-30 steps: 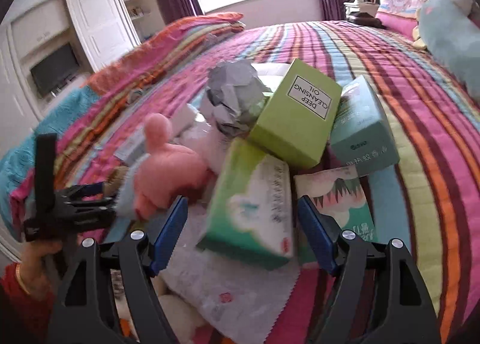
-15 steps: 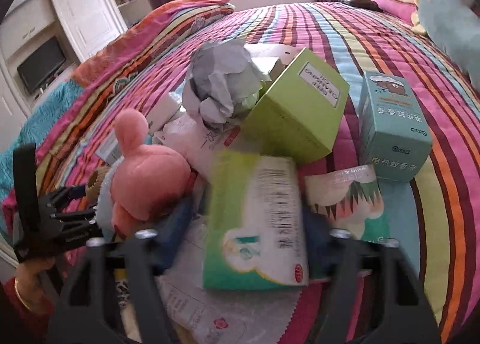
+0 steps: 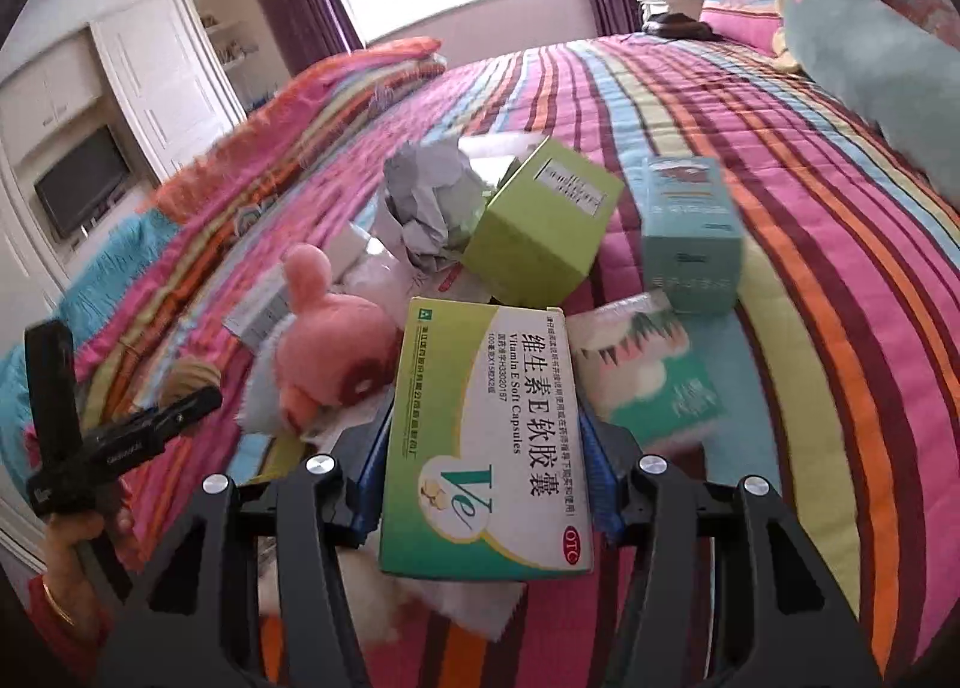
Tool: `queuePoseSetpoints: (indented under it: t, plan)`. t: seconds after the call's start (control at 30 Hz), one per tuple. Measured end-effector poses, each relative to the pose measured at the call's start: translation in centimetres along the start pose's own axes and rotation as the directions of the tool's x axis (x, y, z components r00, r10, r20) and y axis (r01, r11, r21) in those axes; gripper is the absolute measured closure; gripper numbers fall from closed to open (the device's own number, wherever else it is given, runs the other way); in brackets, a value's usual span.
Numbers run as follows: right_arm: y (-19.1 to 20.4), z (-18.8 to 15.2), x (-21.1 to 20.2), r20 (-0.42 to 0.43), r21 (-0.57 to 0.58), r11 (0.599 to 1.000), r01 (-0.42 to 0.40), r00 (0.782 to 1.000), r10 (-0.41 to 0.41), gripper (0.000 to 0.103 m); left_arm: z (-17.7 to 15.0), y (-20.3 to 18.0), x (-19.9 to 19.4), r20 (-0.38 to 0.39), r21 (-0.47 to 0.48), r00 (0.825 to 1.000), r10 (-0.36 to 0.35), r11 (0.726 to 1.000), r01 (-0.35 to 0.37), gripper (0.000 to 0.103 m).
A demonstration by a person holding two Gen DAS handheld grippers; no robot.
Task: Collect trash
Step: 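Grasp the brown ring with the left gripper while the right grasps the green Ve box, then drop the brown ring and green Ve box into the wastebasket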
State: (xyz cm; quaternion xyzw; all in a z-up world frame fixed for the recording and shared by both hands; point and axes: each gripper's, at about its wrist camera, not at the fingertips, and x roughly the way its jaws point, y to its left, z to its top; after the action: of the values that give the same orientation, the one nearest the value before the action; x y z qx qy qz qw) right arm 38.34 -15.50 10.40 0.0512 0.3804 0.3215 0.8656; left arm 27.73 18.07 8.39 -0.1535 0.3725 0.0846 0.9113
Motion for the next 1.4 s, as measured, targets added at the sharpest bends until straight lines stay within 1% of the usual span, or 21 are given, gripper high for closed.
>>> queuePoseSetpoints:
  t: [0.13,0.27,0.3,0.4,0.5,0.57,0.6,0.67,0.73,0.77,0.8,0.83,0.87,0.93,1.03,1.07,1.13,1.17,1.2,1.23,1.4]
  plan:
    - [1.0,-1.9,-5.4,0.069,-0.004,0.996,-0.085,0.994,0.085,0.052,-3.0,-1.1,-5.7,0.073,0.069,0.995,-0.062,0.996,0.057,0.051]
    - [3.3,-6.6,-11.2,0.105,-0.069,0.989,-0.133,0.985,0.14,0.052,-7.6,-2.4,-11.6,0.106,0.125,0.982,-0.155,0.982,0.141,0.051]
    - [4.0,-9.0,-13.3,0.103,-0.074,0.985,-0.156,0.981,0.164,0.052,-9.2,-2.9,-13.2,0.107,0.14,0.978,-0.179,0.977,0.164,0.051]
    - [5.3,-14.6,-16.7,0.058,-0.051,0.978,-0.201,0.977,0.204,0.052,-14.1,-4.3,-16.6,0.064,0.167,0.964,-0.256,0.956,0.243,0.051]
    - [6.2,-19.6,-18.4,-0.024,0.009,0.977,-0.214,0.976,0.214,0.052,-19.4,-6.0,-17.9,-0.057,0.185,0.947,-0.317,0.928,0.322,0.051]
    - [6.7,-22.8,-18.5,-0.098,0.047,0.982,-0.183,0.977,0.187,0.052,-23.0,-7.2,-16.9,-0.176,0.195,0.926,-0.334,0.91,0.365,0.051]
    - [6.6,-24.9,-18.0,-0.156,0.072,0.985,-0.158,0.973,0.167,0.052,-25.6,-8.1,-15.3,-0.262,0.19,0.905,-0.334,0.902,0.388,0.051]
    - [6.0,-27.2,-16.8,-0.223,0.116,0.986,-0.122,0.964,0.145,0.052,-28.8,-9.1,-12.8,-0.366,0.182,0.874,-0.319,0.897,0.404,0.051]
    - [4.8,-30.1,-14.4,-0.314,0.15,0.988,-0.043,0.945,0.089,0.052,-32.9,-10.6,-8.8,-0.5,0.205,0.828,-0.253,0.895,0.396,0.051]
    - [4.3,-31.3,-13.3,-0.352,0.162,0.987,-0.012,0.933,0.069,0.052,-34.1,-11.0,-7.3,-0.531,0.217,0.817,-0.225,0.896,0.387,0.051]
    - [3.7,-32.9,-11.6,-0.417,0.165,0.985,0.04,0.908,0.033,0.052,-35.7,-11.5,-5.7,-0.567,0.248,0.806,-0.171,0.897,0.365,0.051]
    - [3.4,-33.8,-10.6,-0.448,0.17,0.983,0.066,0.894,0.017,0.052,-37.1,-11.9,-4.1,-0.607,0.266,0.784,-0.133,0.895,0.358,0.05]
    - [3.1,-34.5,-9.8,-0.47,0.177,0.982,0.072,0.882,0.02,0.052,-38.0,-12.0,-2.9,-0.632,0.26,0.766,-0.118,0.898,0.353,0.05]
    - [2.6,-36.1,-8.3,-0.53,0.208,0.974,0.087,0.847,0.037,0.052,-39.0,-12.0,-1.7,-0.663,0.272,0.745,-0.08,0.901,0.338,0.05]
    - [2.3,-36.1,-7.4,-0.547,0.219,0.972,0.088,0.836,0.048,0.052,-39.5,-11.5,-0.7,-0.694,0.247,0.717,-0.068,0.913,0.325,0.047]
    - [2.3,-36.1,-7.3,-0.548,0.218,0.972,0.085,0.835,0.05,0.052,-39.7,-11.6,-0.5,-0.699,0.235,0.711,-0.074,0.916,0.326,0.046]
    - [2.1,-36.3,-7.0,-0.556,0.212,0.973,0.088,0.83,0.046,0.046,-39.9,-11.0,-0.6,-0.69,0.228,0.721,-0.068,0.925,0.305,0.023]
    - [2.2,-36.6,-7.0,-0.559,0.206,0.974,0.094,0.828,0.038,0.041,-39.9,-10.9,-0.5,-0.685,0.229,0.726,-0.064,0.927,0.298,0.019]
    - [2.2,-36.4,-6.7,-0.563,0.195,0.975,0.109,0.826,0.02,0.035,-39.8,-10.9,-0.5,-0.682,0.227,0.728,-0.065,0.928,0.296,0.017]
    - [2.5,-37.5,-7.7,-0.561,0.188,0.975,0.116,0.827,0.009,0.034,-39.7,-10.9,-0.5,-0.681,0.227,0.729,-0.064,0.929,0.293,0.015]
    - [1.6,-38.1,-8.3,-0.562,0.202,0.969,0.141,0.827,-0.004,0.034,-40.0,-10.4,-0.7,-0.684,0.207,0.725,-0.075,0.934,0.292,0.013]
